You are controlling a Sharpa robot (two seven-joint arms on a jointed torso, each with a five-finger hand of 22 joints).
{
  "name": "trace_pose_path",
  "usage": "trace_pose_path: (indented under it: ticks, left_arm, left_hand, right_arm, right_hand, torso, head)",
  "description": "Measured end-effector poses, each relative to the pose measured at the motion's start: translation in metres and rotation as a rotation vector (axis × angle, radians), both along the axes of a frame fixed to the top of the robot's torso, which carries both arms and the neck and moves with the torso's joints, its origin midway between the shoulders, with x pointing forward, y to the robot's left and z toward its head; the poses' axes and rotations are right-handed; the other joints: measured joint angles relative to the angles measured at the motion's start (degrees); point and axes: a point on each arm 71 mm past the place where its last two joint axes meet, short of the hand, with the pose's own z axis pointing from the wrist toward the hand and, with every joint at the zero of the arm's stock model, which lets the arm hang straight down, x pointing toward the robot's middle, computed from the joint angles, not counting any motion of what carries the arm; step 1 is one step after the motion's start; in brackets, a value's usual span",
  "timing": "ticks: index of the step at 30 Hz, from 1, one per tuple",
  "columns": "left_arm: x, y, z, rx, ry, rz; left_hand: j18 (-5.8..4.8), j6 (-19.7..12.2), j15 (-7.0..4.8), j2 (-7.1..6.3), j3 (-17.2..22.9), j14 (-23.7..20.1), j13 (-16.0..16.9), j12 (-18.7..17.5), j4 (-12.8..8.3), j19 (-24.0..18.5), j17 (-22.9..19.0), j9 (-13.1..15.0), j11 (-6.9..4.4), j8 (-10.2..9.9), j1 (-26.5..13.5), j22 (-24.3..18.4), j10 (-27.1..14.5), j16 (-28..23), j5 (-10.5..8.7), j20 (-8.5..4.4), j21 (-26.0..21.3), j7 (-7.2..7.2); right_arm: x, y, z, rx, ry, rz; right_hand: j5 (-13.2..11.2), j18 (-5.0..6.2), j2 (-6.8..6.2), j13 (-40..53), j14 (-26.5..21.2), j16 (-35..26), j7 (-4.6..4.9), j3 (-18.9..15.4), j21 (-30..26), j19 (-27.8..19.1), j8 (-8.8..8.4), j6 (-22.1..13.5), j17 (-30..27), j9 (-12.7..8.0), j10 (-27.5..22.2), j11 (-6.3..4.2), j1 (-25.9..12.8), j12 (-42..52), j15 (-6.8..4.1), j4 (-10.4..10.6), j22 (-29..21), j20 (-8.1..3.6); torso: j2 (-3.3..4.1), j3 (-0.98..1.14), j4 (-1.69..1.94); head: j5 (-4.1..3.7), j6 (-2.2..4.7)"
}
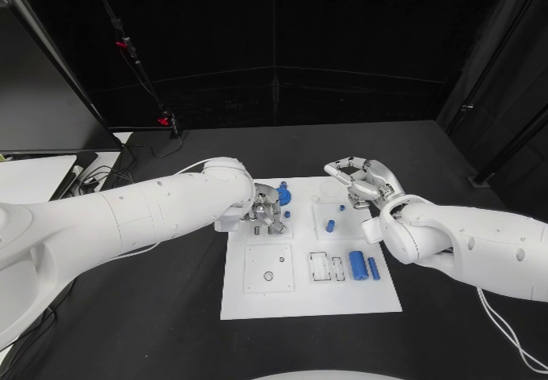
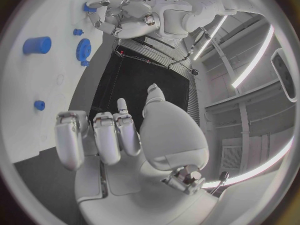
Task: Assemble the parts on the task board
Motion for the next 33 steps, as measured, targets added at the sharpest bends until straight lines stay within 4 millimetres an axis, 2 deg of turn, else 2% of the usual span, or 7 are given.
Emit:
trace_pose_path:
  ticks: [4,13,18,23,28,31,33]
  left_arm:
    - [0.000,0.001,0.000,-0.007,-0.002,0.000]
    - [-0.001,0.010,0.000,-0.032,-0.014,0.007]
    - [-0.001,0.021,0.002,-0.061,-0.029,0.023]
    - [-0.002,0.034,0.010,-0.093,-0.037,0.051]
    - [-0.005,0.041,0.017,-0.109,-0.026,0.077]
    - [-0.007,0.045,0.018,-0.107,-0.016,0.095]
    - [-0.010,0.049,0.018,-0.100,-0.008,0.110]
  left_hand:
    - [0.00,0.50,-0.16,-1.07,3.28,0.16,0.05,0.21,0.44,0.00,0.00,0.00,-0.08,-0.60,1.08,0.00,0.08,0.00,-0.02,0.00,0.00,0.50]
    - [0.00,0.91,0.02,-1.24,5.43,-0.03,0.11,0.33,2.52,0.00,0.00,0.00,-0.09,-0.83,1.24,0.00,0.08,0.00,-0.04,0.00,0.00,0.91]
    - [0.00,0.91,0.02,-1.25,5.90,-0.03,0.14,0.33,2.82,0.00,0.00,0.00,-0.09,-0.96,1.26,0.00,0.08,0.00,-0.17,0.00,0.00,0.91]
    - [0.00,1.32,0.02,-1.32,6.60,-0.03,0.17,0.33,2.92,0.00,0.00,0.04,0.12,-1.28,1.32,0.00,0.29,0.00,-0.23,0.00,0.00,1.32]
    - [0.00,1.61,0.03,-0.10,7.50,-0.03,0.17,0.32,3.06,0.00,0.00,0.11,0.12,-1.60,0.11,0.00,0.29,0.00,-0.26,0.00,0.00,1.62]
    - [0.00,1.61,0.03,0.37,7.58,-0.03,0.23,0.33,3.04,0.00,0.00,1.68,0.12,-1.95,-0.37,0.00,0.29,0.00,-0.40,0.00,0.00,1.62]
    - [0.00,1.73,0.03,0.54,7.59,-0.03,0.23,0.37,3.04,0.00,0.00,1.71,0.12,-1.96,-0.54,0.00,0.28,0.00,-0.46,0.00,0.00,1.74]
  right_arm:
    - [0.000,0.000,0.000,-0.001,0.001,-0.001]
    - [0.001,0.000,-0.001,-0.002,0.005,-0.003]
    - [0.001,-0.001,-0.001,-0.003,0.008,-0.005]
    - [0.001,-0.002,-0.001,-0.004,0.011,-0.007]
    - [0.001,-0.002,-0.001,-0.005,0.013,-0.008]
    - [0.001,-0.002,-0.001,-0.005,0.014,-0.008]
    - [0.001,-0.002,-0.001,-0.005,0.015,-0.008]
  right_hand:
    - [0.00,0.00,0.00,0.00,0.00,0.00,0.00,0.00,0.00,0.00,0.00,0.00,0.00,0.00,0.00,0.00,0.00,0.00,0.00,0.00,0.00,0.00]
    - [0.00,0.00,0.00,0.00,0.00,0.00,0.00,0.00,0.00,0.00,0.00,0.00,0.00,0.01,0.00,0.00,0.00,0.00,0.00,0.00,0.00,0.00]
    - [0.00,0.00,0.00,0.00,0.00,0.00,0.00,0.00,0.00,0.00,0.00,0.00,0.00,0.01,0.00,0.00,0.00,0.00,0.00,0.00,0.00,0.00]
    - [0.00,0.00,0.00,0.00,0.00,0.00,0.00,0.00,0.00,0.00,0.00,0.00,0.00,0.01,0.00,0.00,0.00,0.00,0.00,0.00,0.00,0.00]
    - [0.00,0.00,0.00,0.00,0.00,0.00,0.00,0.00,0.00,0.00,0.00,0.00,-0.01,-0.06,0.00,0.00,0.00,0.00,0.00,0.00,0.00,0.00]
    - [0.00,0.00,0.00,0.00,0.00,0.00,0.00,0.00,0.00,0.00,0.00,0.00,-0.01,-0.06,0.00,0.00,0.00,0.00,0.00,0.00,0.00,0.00]
    - [0.00,0.00,0.00,0.00,0.00,0.00,0.00,0.00,0.00,0.00,0.00,0.00,-0.01,-0.06,0.00,0.00,0.00,0.00,0.00,0.00,0.00,0.00]
  torso:
    - [0.00,0.00,0.00]
    - [-0.01,0.01,0.03]
    - [-0.01,0.02,0.05]
    - [-0.02,0.05,0.10]
    - [-0.04,0.08,0.10]
    - [-0.04,0.08,0.10]
    - [-0.04,0.07,0.08]
  head:
    - [-0.02,0.15]
    - [-0.10,0.86]
    - [-0.09,1.50]
    - [0.11,1.75]
    - [0.17,1.76]
    - [0.21,1.71]
    - [0.25,1.73]
